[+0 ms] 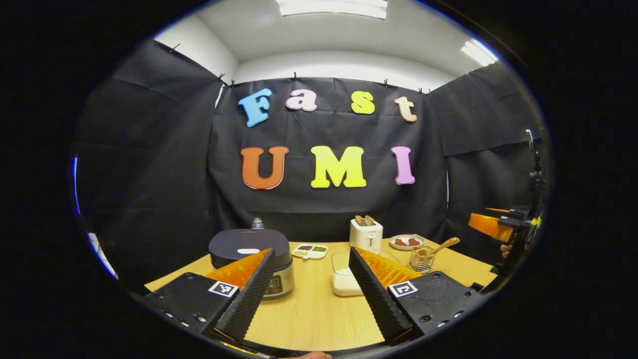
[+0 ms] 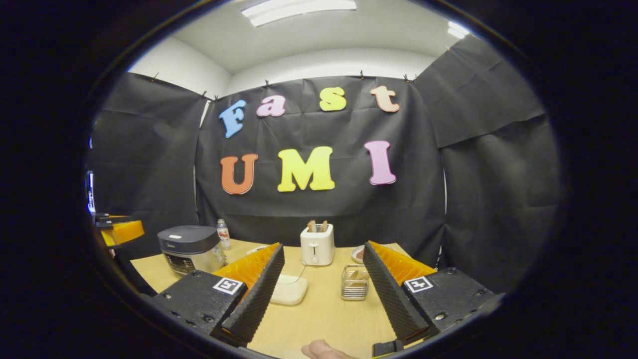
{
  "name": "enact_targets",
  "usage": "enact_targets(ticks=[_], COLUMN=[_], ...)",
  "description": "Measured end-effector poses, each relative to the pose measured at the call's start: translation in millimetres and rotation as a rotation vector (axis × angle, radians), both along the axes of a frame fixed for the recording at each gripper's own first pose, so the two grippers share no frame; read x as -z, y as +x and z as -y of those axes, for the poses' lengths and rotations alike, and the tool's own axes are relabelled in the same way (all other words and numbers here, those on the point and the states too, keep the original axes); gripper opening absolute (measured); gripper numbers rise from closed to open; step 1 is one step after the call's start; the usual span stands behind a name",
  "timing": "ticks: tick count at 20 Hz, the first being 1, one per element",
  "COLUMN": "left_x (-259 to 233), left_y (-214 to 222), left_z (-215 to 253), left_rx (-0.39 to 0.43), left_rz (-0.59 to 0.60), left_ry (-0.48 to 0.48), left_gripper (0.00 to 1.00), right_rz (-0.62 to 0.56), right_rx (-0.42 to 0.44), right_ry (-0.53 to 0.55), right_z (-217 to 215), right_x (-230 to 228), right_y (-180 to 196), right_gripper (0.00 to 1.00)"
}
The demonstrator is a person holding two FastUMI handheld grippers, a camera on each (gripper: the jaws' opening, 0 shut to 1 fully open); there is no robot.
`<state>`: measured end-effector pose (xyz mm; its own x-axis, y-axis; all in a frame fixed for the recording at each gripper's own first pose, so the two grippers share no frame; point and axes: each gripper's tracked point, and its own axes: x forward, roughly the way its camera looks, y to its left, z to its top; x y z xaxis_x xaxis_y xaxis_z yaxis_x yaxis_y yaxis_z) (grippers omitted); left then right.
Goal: Close the left gripper, press the button to open the rice cooker; take a wooden spoon from the chopstick holder with the right hand, scoop a spoonful of rice and pour it into the rice cooker, then put the wooden spoon back into the chopstick holder.
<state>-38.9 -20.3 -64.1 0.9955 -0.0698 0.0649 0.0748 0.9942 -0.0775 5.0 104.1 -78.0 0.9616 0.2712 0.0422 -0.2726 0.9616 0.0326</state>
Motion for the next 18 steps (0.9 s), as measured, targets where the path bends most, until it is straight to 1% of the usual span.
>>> enact_targets(ticks=[1,2,6,7,8,11,12,13,14,15,16,17,18], left_x=[-2.9,-4.2,-1.5,-0.8,0.8,4.8,6.9,7.2,7.8,6.4,5.0,1.7,-1.9], left_y=[-0.9,-1.7,-3.1,-2.0,-2.3,-3.3,-3.2,-3.0,-4.0,-3.9,-4.7,-5.2,-6.7], left_z=[0.8,-0.4,-10.6,-10.1,-9.0,-10.4,-9.9,-9.8,-9.0,-6.4,-6.9,-7.8,-7.1], left_rx=[0.014,0.016,-0.004,-0.004,0.000,0.004,0.004,0.004,0.009,0.014,0.012,0.007,0.003], left_rz=[0.001,0.000,-0.005,-0.008,-0.013,-0.026,-0.030,-0.033,-0.035,-0.037,-0.035,-0.033,-0.024], left_ry=[-0.015,-0.022,-0.024,-0.029,-0.034,-0.041,-0.040,-0.041,-0.040,-0.038,-0.034,-0.027,-0.017], left_gripper=[0.94,0.95,0.94,0.94,0.95,0.95,0.95,0.95,0.95,0.95,0.95,0.95,0.94], right_rz=[-0.005,-0.012,-0.020,-0.023,-0.025,-0.028,-0.028,-0.031,-0.031,-0.031,-0.034,-0.036,-0.036], right_rx=[-0.001,0.002,0.017,0.015,0.010,0.002,0.005,0.008,0.013,0.016,0.017,0.018,0.016], right_ry=[0.005,0.014,0.034,0.036,0.039,0.037,0.039,0.040,0.041,0.041,0.041,0.040,0.040], right_z=[0.1,1.1,5.0,4.0,3.1,1.9,3.6,4.5,5.6,7.2,7.8,7.9,8.3], right_x=[1.0,4.1,6.0,6.7,7.7,8.8,9.2,9.8,10.4,10.1,11.1,12.1,12.0], right_y=[1.3,3.1,7.8,8.1,7.1,7.2,7.6,8.4,9.2,9.7,10.3,10.5,10.8], right_gripper=[0.96,1.00,1.00,0.96,1.00,1.00,0.96,1.00,1.00,0.96,1.00,0.96,0.96])
